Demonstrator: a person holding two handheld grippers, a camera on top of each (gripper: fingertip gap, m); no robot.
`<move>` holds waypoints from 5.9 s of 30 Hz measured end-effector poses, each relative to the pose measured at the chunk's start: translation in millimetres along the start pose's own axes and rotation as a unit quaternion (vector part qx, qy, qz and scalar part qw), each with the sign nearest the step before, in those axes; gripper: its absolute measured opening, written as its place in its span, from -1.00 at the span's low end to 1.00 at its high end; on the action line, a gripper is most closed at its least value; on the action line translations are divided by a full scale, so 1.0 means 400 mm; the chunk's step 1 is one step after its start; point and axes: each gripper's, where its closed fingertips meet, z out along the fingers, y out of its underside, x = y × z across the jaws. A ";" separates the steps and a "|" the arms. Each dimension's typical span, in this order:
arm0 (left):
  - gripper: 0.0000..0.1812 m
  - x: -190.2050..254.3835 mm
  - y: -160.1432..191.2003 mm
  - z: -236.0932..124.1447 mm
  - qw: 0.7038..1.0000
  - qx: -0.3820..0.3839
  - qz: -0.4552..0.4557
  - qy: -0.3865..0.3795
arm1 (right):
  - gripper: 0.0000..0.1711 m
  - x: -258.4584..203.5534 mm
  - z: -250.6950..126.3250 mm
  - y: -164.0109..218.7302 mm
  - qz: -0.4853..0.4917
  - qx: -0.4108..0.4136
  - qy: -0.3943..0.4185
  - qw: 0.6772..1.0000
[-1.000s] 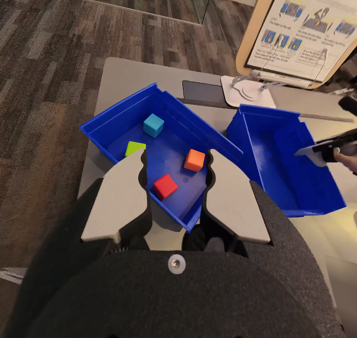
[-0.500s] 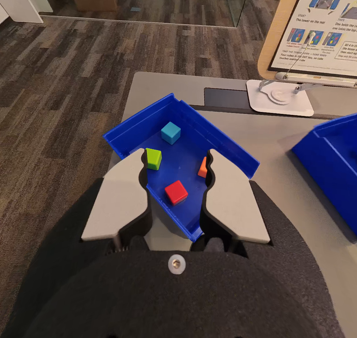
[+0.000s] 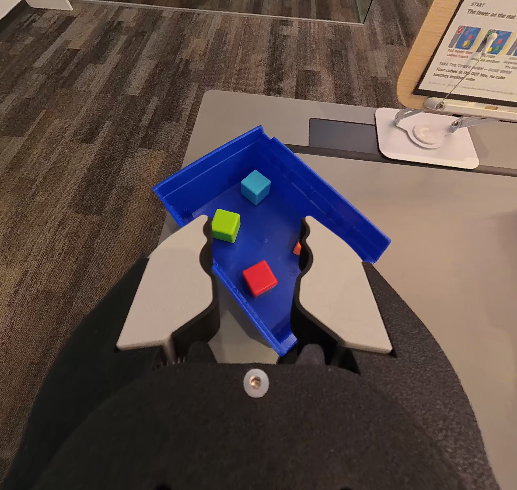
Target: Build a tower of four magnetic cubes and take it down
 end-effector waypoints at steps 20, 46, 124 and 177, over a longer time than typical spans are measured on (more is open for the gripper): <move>0.01 -0.158 0.270 0.227 0.958 -0.266 -0.096 -0.052 | -0.51 -0.057 -0.497 -0.117 0.044 0.504 0.041 0.862; -0.76 -0.071 0.306 0.430 0.939 -0.323 0.103 0.064 | -0.66 -0.437 -0.426 -0.149 -0.193 0.488 -0.023 0.851; -0.48 0.316 0.473 0.306 0.742 -0.329 0.496 0.308 | -0.25 -0.540 -0.496 -0.121 -0.266 0.593 -0.104 0.752; -0.38 0.979 0.347 0.247 0.680 -0.106 0.536 0.489 | -0.26 -0.497 -0.550 -0.097 -0.245 0.598 -0.165 0.745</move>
